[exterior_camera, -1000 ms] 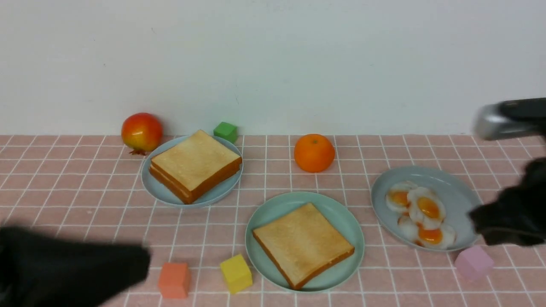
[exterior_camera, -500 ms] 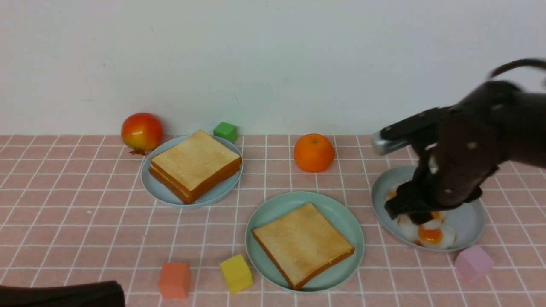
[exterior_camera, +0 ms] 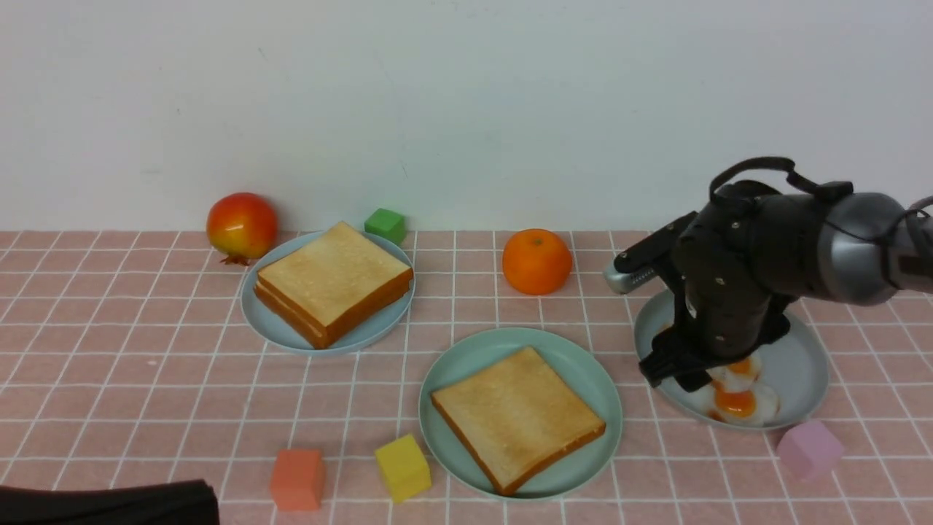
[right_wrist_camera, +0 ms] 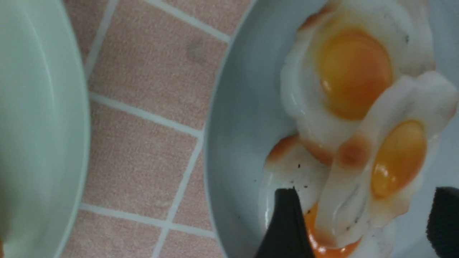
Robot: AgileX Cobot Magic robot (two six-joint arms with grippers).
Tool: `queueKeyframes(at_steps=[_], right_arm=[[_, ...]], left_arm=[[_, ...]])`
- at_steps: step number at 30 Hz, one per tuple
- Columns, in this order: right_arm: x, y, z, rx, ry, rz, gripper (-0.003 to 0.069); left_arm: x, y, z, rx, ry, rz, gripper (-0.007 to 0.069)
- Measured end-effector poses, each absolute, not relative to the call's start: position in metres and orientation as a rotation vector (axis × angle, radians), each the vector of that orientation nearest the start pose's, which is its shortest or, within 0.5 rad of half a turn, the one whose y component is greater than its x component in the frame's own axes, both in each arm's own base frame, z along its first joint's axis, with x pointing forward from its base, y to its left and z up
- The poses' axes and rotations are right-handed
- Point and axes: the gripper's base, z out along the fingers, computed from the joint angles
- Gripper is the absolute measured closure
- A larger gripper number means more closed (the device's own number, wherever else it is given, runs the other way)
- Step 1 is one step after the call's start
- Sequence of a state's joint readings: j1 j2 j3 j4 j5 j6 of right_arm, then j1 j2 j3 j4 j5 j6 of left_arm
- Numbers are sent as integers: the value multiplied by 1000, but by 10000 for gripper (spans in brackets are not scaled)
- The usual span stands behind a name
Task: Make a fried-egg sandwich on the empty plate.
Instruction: Use the right arm to grab a fried egg
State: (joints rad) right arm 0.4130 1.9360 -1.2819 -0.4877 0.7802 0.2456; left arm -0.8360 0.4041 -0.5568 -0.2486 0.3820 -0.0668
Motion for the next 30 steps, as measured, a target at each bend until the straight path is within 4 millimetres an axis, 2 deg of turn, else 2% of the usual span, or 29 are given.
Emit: queueKeyframes(at_steps=[9, 17, 22, 30], right_arm=[[370, 127, 158, -706, 2705, -458, 165], [371, 126, 154, -732, 2694, -483, 188], [372, 126, 153, -752, 2685, -505, 251], [372, 125, 154, -765, 2681, -529, 481]], left_arm=[[50, -68, 339, 544, 1705, -911, 613], [50, -68, 339, 544, 1705, -911, 613], [50, -68, 339, 544, 1705, -911, 613], [50, -68, 339, 544, 1705, -911, 613]])
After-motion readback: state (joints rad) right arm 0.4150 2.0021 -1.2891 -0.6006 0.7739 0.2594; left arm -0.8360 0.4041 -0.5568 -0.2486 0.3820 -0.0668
